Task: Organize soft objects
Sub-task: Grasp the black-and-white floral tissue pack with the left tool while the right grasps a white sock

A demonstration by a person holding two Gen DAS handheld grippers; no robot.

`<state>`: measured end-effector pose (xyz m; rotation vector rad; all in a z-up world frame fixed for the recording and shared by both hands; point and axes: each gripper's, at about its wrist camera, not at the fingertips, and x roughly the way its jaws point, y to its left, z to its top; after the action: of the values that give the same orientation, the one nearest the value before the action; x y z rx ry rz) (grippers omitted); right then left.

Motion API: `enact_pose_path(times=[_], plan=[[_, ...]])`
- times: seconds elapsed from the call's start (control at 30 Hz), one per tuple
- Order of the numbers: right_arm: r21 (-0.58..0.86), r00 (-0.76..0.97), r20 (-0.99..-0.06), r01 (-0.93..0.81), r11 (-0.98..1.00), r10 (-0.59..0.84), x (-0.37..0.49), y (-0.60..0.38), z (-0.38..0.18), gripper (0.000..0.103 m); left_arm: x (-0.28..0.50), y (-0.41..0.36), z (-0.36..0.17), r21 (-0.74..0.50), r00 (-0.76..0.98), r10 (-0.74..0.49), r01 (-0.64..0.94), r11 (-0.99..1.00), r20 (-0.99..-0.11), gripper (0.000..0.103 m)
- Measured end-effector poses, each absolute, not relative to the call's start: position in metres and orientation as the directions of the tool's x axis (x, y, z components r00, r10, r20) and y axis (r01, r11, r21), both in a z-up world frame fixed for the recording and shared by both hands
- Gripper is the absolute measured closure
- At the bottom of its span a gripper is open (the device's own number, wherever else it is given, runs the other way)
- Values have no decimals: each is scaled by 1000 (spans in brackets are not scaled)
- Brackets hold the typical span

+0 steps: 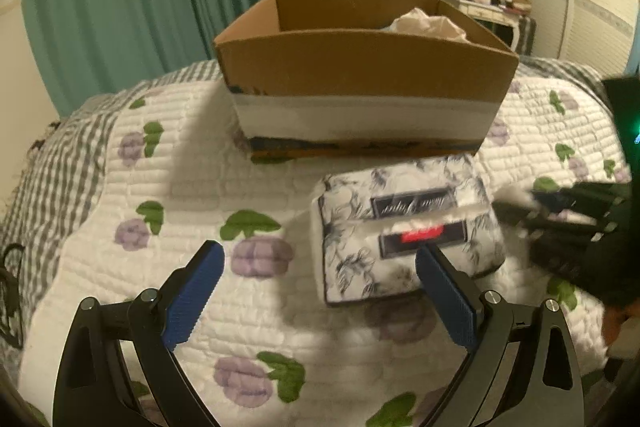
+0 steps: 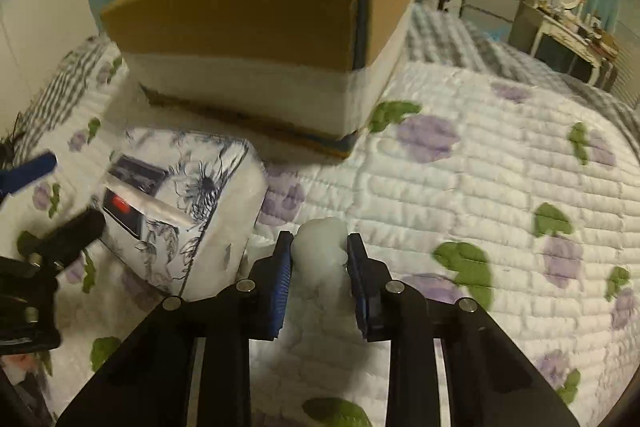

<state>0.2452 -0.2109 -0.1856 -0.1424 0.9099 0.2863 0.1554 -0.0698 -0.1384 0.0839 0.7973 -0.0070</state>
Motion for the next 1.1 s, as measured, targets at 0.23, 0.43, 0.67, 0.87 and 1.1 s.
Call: enact_pose_path(times=[0.23,0.43,0.67,0.87,1.1], plan=[[26,626,-763,-224,974,164,237,-238,-157,77,150,-67,-153,19,670,-46,90,996,-741,5],[92,614,-764,-198,976,197,239,-251,-152,76,176,-66,-162,-90,650,-140,110,990,-747,6],[91,606,-771,-202,975,197,241,-245,-158,76,190,-76,-175,-179,610,-239,158,971,-755,26],[96,617,-759,-209,973,207,236,-244,-153,76,183,-77,-160,-143,627,-215,165,976,-748,50],[104,652,-727,-207,973,217,217,-248,-133,76,168,-75,-135,-98,668,-179,156,983,-723,72]])
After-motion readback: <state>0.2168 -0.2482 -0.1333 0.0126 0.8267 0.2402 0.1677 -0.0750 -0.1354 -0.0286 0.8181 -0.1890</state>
